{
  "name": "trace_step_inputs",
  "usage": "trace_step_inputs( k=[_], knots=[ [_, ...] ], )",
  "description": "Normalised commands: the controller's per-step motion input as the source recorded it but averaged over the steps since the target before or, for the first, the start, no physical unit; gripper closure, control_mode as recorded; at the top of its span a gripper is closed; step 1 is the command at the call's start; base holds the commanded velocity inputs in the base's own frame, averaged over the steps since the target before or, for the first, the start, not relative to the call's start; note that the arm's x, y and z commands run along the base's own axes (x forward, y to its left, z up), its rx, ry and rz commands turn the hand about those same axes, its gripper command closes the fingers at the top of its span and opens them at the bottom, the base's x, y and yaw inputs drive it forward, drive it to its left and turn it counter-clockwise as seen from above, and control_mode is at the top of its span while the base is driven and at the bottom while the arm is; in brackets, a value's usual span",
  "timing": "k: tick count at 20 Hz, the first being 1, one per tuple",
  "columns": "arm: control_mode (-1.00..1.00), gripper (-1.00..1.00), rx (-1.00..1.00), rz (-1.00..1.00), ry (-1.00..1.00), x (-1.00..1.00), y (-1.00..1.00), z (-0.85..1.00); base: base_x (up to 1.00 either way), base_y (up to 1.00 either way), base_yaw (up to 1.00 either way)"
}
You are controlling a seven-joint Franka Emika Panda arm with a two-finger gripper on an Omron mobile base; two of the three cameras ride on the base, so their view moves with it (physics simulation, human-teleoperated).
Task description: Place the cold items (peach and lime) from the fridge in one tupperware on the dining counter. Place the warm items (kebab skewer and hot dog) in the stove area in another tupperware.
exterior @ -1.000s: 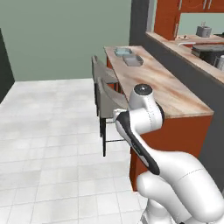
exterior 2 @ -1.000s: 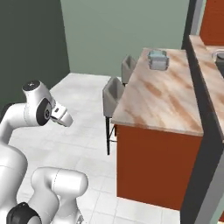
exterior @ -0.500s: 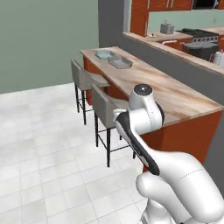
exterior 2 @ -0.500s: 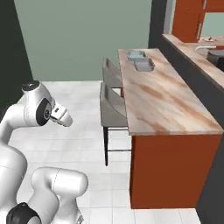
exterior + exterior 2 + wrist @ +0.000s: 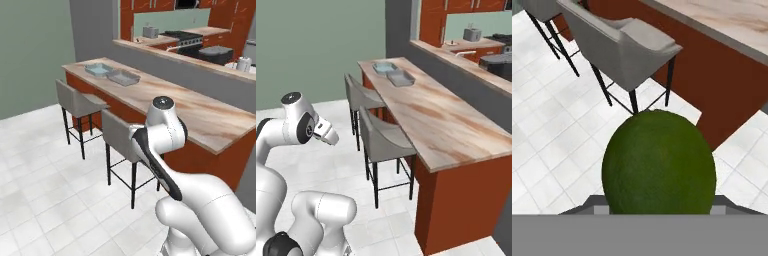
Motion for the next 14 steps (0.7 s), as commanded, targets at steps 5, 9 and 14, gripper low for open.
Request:
trace_step_inputs(
  k=[5, 9, 14],
  knots=[
    [1.00, 1.00, 0.00, 0.00, 0.00, 0.00, 0.00, 0.00, 0.64, 1.00, -0.47],
    [1.00, 1.00, 0.00, 0.00, 0.00, 0.00, 0.00, 0.00, 0.65, 1.00, -0.47],
    [1.00, 1.00, 0.00, 0.00, 0.00, 0.00, 0.00, 0.00, 0.64, 1.00, -0.46]
  ],
)
